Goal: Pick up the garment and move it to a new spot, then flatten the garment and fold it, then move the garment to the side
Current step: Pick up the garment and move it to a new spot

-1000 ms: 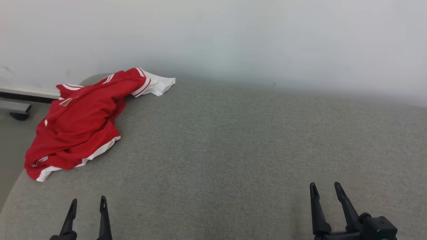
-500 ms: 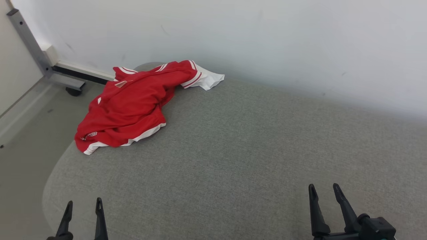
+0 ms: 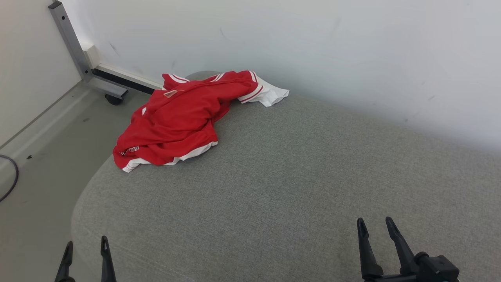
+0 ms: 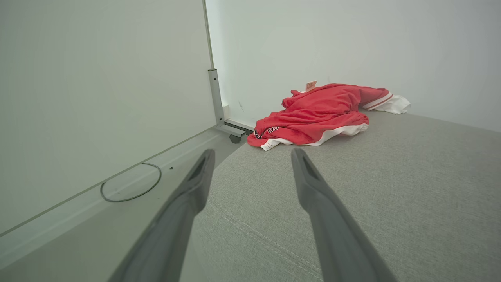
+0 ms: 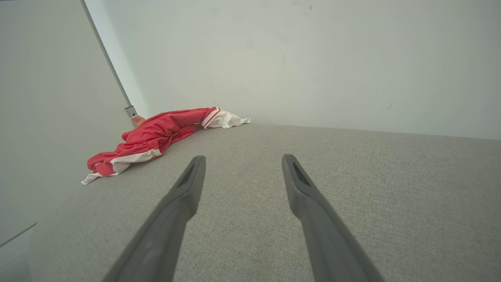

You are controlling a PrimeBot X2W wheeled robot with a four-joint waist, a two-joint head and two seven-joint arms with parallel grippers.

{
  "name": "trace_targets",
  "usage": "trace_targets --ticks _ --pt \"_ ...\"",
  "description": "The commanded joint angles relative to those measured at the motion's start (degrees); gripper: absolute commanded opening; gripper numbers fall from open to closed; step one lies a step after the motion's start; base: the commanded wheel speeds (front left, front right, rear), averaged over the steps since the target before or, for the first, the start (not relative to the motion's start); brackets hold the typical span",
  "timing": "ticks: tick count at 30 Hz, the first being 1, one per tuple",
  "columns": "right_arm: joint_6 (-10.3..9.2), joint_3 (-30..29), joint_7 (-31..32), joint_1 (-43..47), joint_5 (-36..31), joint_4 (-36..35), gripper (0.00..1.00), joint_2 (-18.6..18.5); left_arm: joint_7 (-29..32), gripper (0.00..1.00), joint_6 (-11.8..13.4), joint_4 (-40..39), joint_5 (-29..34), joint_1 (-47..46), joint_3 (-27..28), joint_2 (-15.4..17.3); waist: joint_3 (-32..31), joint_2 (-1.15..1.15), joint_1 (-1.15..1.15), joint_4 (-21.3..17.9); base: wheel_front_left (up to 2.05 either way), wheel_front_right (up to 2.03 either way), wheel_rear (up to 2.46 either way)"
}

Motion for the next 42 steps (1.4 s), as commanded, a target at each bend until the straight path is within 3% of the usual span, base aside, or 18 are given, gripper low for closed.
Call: trace_targets --ticks 1,9,16,30,33,42 --pt "-0.12 0.10 -0.04 0.09 -0.01 0.06 1.00 0.07 -0.19 1.00 0.13 0.03 0.06 0.27 0.11 0.09 -0.02 0.00 0.00 -0.03 0.00 0.00 0.00" --pt "-0.12 0.36 -0.04 -0.67 -0.54 0.11 1.00 0.07 -0.20 1.00 0.50 0.41 -2.06 -3.00 1.79 -0.13 0.86 0.00 0.00 -1.72 0.00 0.00 0.00" --pt "-0.12 -0.80 -0.04 -2.29 -2.12 -0.40 1.00 0.07 -0.19 1.00 -0.74 3.11 -4.00 -13.54 2.66 2.24 4.34 0.00 0.00 -4.79 0.00 0.00 0.00" --pt "-0.12 -2.49 -0.04 -10.00 -6.34 -5.26 1.00 0.07 0.23 1.00 -2.64 13.12 -9.87 -40.73 3.91 11.32 18.83 0.00 0.00 -17.10 0.00 0.00 0.00" --pt "-0.12 -2.87 -0.04 -10.77 -6.57 -6.56 1.00 0.06 0.64 1.00 -2.80 15.34 -11.50 -44.01 4.25 12.03 20.71 0.00 0.00 -18.81 0.00 0.00 0.00" --pt "-0.12 -2.52 -0.05 -13.64 -6.85 -11.34 1.00 0.10 3.95 1.00 -3.21 25.90 -12.87 -56.36 2.44 20.52 28.35 0.00 0.00 -25.00 0.00 0.00 0.00"
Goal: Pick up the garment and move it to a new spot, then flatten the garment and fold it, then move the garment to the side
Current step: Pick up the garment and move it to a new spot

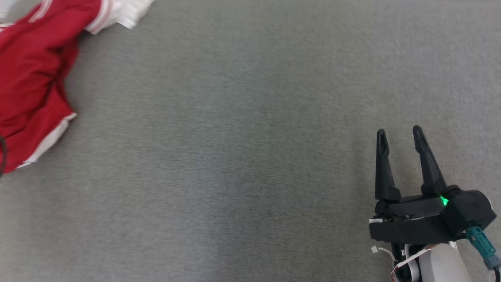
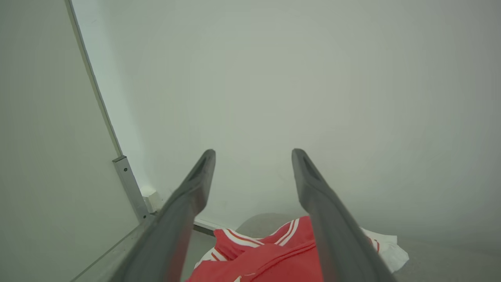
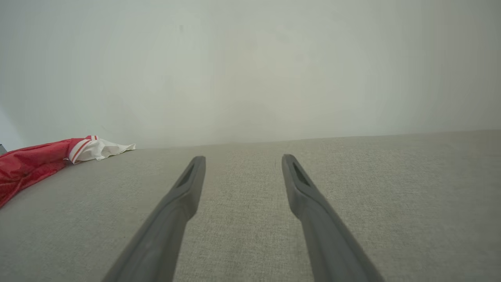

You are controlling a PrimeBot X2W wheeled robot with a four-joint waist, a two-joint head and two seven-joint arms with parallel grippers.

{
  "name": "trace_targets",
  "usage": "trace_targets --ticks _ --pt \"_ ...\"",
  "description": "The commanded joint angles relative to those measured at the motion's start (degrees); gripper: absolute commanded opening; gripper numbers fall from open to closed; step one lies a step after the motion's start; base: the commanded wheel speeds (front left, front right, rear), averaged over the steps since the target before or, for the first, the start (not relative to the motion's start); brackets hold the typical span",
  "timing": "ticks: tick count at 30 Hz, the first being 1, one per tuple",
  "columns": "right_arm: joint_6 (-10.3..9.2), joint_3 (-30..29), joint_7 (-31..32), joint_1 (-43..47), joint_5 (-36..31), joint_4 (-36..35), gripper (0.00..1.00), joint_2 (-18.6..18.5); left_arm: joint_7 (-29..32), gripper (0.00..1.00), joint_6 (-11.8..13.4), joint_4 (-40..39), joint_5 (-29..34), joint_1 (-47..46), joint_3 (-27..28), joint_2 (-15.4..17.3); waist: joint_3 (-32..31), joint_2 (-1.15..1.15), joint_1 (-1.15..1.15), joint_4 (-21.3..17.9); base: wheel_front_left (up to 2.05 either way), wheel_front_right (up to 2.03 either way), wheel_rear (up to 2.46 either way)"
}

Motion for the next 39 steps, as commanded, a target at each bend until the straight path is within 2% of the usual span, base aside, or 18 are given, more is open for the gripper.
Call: trace_targets --ticks 1,13,14,21,22,24,32,39 --pt "-0.12 0.12 -0.04 -0.92 -0.08 -0.73 1.00 0.13 0.58 1.00 -0.38 1.68 -0.54 -1.67 -0.30 0.81 6.77 -0.01 -0.02 -6.67 0.00 0.00 0.00" --pt "-0.12 0.04 -0.04 -1.51 0.27 -2.21 1.00 0.16 13.60 1.00 -0.24 17.68 -3.48 -6.87 -9.84 6.65 8.28 -0.01 -0.02 -10.05 0.00 0.00 0.00" --pt "-0.12 -0.03 -0.04 -1.47 0.46 -2.27 1.00 0.16 15.67 1.00 -0.23 19.37 -3.35 -7.28 -11.61 8.19 8.23 -0.01 -0.02 -10.58 0.00 0.00 0.00" --pt "-0.12 0.00 -0.04 -0.83 1.12 -2.07 1.00 0.16 19.54 1.00 -0.24 25.03 -4.26 -7.66 -15.28 10.60 7.43 -0.01 -0.02 -11.81 0.00 0.00 0.00" --pt "-0.12 -0.09 -0.04 -0.73 1.21 -2.14 1.00 0.16 19.03 0.60 -0.24 25.44 -4.64 -7.90 -15.36 10.57 7.29 -0.01 -0.02 -11.83 0.00 0.00 0.00" --pt "-0.12 -0.28 -0.04 -0.46 1.19 -2.33 1.00 0.15 17.40 0.00 -0.05 26.15 -4.05 -8.26 -15.86 10.92 6.92 -0.01 -0.02 -11.68 0.00 0.00 0.00" --pt "-0.12 -0.15 -0.04 0.20 1.43 -1.27 1.00 0.14 5.90 0.00 -0.19 25.85 -4.01 -11.20 -16.32 10.61 3.71 -0.01 -0.02 -9.67 0.00 0.00 0.00" --pt "-0.12 -0.08 -0.05 1.45 3.44 0.80 1.00 0.14 -0.57 0.00 -0.25 23.15 -2.94 -15.14 -19.08 9.52 -1.20 -0.01 -0.02 -8.43 0.00 0.00 0.00"
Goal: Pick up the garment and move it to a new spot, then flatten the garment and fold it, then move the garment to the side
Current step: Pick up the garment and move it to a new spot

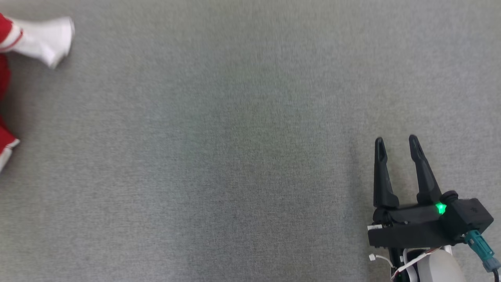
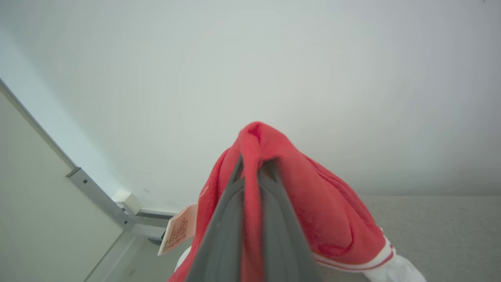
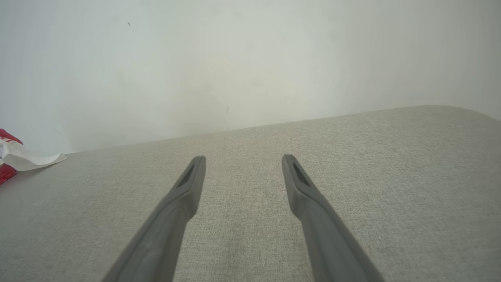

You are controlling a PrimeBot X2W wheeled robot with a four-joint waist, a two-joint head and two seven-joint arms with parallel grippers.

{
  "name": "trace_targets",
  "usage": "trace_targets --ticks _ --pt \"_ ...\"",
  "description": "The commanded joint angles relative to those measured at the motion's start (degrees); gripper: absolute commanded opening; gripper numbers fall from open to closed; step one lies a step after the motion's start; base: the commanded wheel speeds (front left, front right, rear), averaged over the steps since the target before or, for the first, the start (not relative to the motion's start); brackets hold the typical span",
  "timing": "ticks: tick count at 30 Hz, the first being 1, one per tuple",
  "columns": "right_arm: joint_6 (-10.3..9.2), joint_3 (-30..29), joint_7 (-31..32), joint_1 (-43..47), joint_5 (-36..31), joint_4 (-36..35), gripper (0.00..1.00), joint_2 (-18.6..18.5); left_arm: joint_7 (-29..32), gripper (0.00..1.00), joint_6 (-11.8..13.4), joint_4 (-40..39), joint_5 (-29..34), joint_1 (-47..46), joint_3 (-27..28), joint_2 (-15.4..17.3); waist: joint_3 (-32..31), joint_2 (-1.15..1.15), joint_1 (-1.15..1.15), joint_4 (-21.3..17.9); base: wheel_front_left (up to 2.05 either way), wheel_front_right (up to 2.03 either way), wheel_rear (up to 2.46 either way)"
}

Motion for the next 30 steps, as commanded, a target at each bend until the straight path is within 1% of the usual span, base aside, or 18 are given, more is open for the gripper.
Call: trace_targets --ticks 1,5,7,10,15,22,26,30 --pt "-0.12 -0.05 -0.04 0.69 0.49 0.17 1.00 0.15 -0.72 0.00 -0.01 -0.85 0.69 -1.22 -0.45 -0.48 -3.21 0.00 0.00 1.09 0.00 0.00 0.00" --pt "-0.12 0.61 -0.04 1.38 1.76 1.54 1.00 0.16 -2.20 0.00 0.03 -4.60 1.26 -3.66 -3.18 -2.48 -6.45 0.00 0.00 0.64 0.00 0.00 0.00" --pt "-0.12 0.97 -0.05 1.79 2.46 2.09 1.00 0.15 -2.49 0.00 0.02 -6.72 0.91 -4.62 -4.64 -4.11 -7.91 0.00 0.00 -0.10 0.00 0.00 0.00" --pt "-0.12 1.18 -0.03 2.48 3.21 2.65 1.00 0.15 -2.59 0.00 0.03 -10.43 0.35 -5.79 -7.32 -5.57 -9.77 0.00 0.00 -1.64 0.00 0.00 0.00" --pt "-0.12 1.42 -0.03 3.63 4.18 3.56 1.00 0.15 -1.25 0.00 0.02 -16.31 -1.09 -5.77 -11.11 -9.83 -12.30 0.00 0.00 -5.42 0.00 0.00 0.00" --pt "-0.12 2.41 -0.03 5.22 5.14 4.61 1.00 0.15 1.01 0.00 0.02 -23.49 -3.00 -1.63 -15.69 -16.24 -14.63 0.00 0.00 -11.09 0.00 0.00 0.00" --pt "-0.12 2.41 -0.04 5.75 5.67 4.86 1.00 0.16 2.41 0.00 0.06 -26.14 -3.77 2.08 -18.26 -19.70 -15.22 0.00 0.00 -13.39 0.00 0.00 0.00" --pt "-0.12 2.76 -0.04 5.90 5.95 4.93 1.00 0.16 2.98 0.00 0.46 -27.44 -4.95 7.93 -19.95 -22.25 -15.17 0.00 0.00 -15.14 0.00 0.00 0.00"
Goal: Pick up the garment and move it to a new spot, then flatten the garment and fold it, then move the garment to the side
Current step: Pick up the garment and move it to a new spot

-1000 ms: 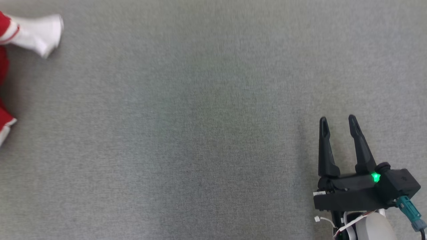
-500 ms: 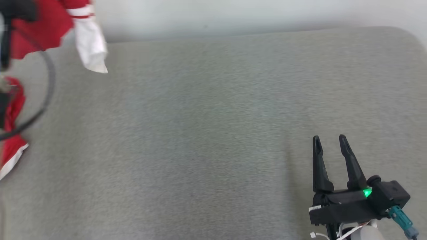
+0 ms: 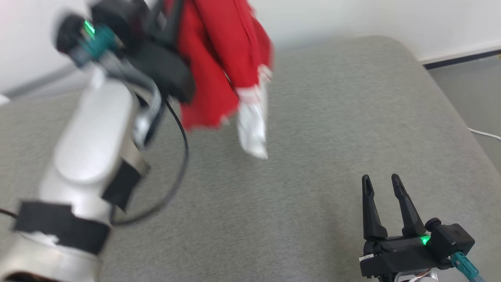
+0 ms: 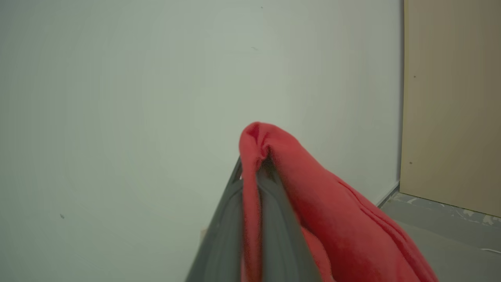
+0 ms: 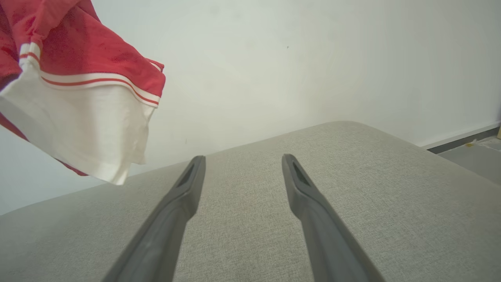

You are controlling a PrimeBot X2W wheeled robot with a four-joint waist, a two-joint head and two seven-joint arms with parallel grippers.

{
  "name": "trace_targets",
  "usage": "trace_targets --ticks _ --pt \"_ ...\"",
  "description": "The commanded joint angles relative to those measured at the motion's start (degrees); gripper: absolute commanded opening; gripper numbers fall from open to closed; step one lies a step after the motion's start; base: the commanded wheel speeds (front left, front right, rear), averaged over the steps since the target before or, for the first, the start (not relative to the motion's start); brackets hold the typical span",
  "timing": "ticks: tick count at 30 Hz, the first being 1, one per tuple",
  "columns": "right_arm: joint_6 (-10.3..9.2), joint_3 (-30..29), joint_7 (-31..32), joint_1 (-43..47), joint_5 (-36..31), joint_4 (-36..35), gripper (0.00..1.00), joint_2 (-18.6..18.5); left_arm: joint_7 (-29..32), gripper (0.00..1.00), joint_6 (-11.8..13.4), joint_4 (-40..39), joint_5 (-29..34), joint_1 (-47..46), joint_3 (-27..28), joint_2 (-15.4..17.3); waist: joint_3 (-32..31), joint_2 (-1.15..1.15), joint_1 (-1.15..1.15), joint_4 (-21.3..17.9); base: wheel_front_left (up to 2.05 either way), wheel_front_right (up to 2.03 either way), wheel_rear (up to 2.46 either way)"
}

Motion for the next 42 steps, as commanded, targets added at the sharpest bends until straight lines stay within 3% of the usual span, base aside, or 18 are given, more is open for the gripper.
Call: trace_targets --ticks 1,8,15,16,17,18,24,30,35,42 --pt "-0.12 0.32 -0.04 0.43 0.22 0.03 1.00 0.16 0.13 0.00 0.56 -0.08 -0.89 3.96 -0.49 -0.89 -0.92 0.01 0.01 -2.78 0.00 0.00 0.00" --pt "-0.12 0.61 -0.04 -0.35 0.55 0.17 1.00 0.16 -0.71 0.00 1.86 2.59 -2.50 12.72 -1.42 -2.41 0.35 0.01 0.01 -4.01 0.00 0.00 0.00" --pt "-0.12 1.10 -0.04 -0.86 0.81 0.85 1.00 0.14 -0.73 0.00 1.67 11.19 -2.90 19.63 -3.53 -2.73 1.47 0.01 0.01 -4.58 0.00 0.00 0.00" --pt "-0.12 1.13 -0.04 -0.91 0.82 0.95 1.00 0.16 -0.54 0.16 1.77 12.46 -2.86 20.20 -3.91 -2.85 1.53 0.01 0.01 -4.46 0.00 0.00 0.00" --pt "-0.12 1.13 -0.04 -0.93 0.81 1.08 1.00 0.16 -0.69 0.65 1.69 13.58 -2.32 20.48 -4.44 -2.91 1.54 0.01 0.01 -4.29 0.00 0.00 0.00" --pt "-0.12 0.96 -0.04 -0.94 0.81 1.13 1.00 0.16 -1.24 1.00 1.70 14.19 -2.18 20.66 -4.73 -3.25 1.52 0.01 0.01 -4.03 0.00 0.00 0.00" --pt "-0.12 0.78 -0.04 -0.04 0.81 1.51 1.00 0.16 -3.95 1.00 1.06 14.75 -2.73 22.20 -5.74 -4.89 0.29 0.01 0.01 -1.69 0.00 0.00 0.00" --pt "-0.12 0.24 -0.04 1.49 0.58 1.53 1.00 0.15 -5.62 1.00 1.65 9.46 -2.72 24.85 -5.82 -5.05 -1.47 0.01 0.01 2.01 0.00 0.00 0.00" --pt "-0.12 -0.50 -0.04 2.08 -0.05 1.08 1.00 0.15 -6.15 1.00 3.57 2.54 -3.15 26.94 -3.84 -2.96 -2.33 0.01 0.01 5.25 0.00 0.00 0.00" --pt "-0.12 -1.39 -0.04 2.64 -1.09 0.86 1.00 0.14 -6.42 1.00 7.75 -8.63 -1.28 32.89 2.16 2.88 -3.90 0.01 0.01 9.10 0.00 0.00 0.00"
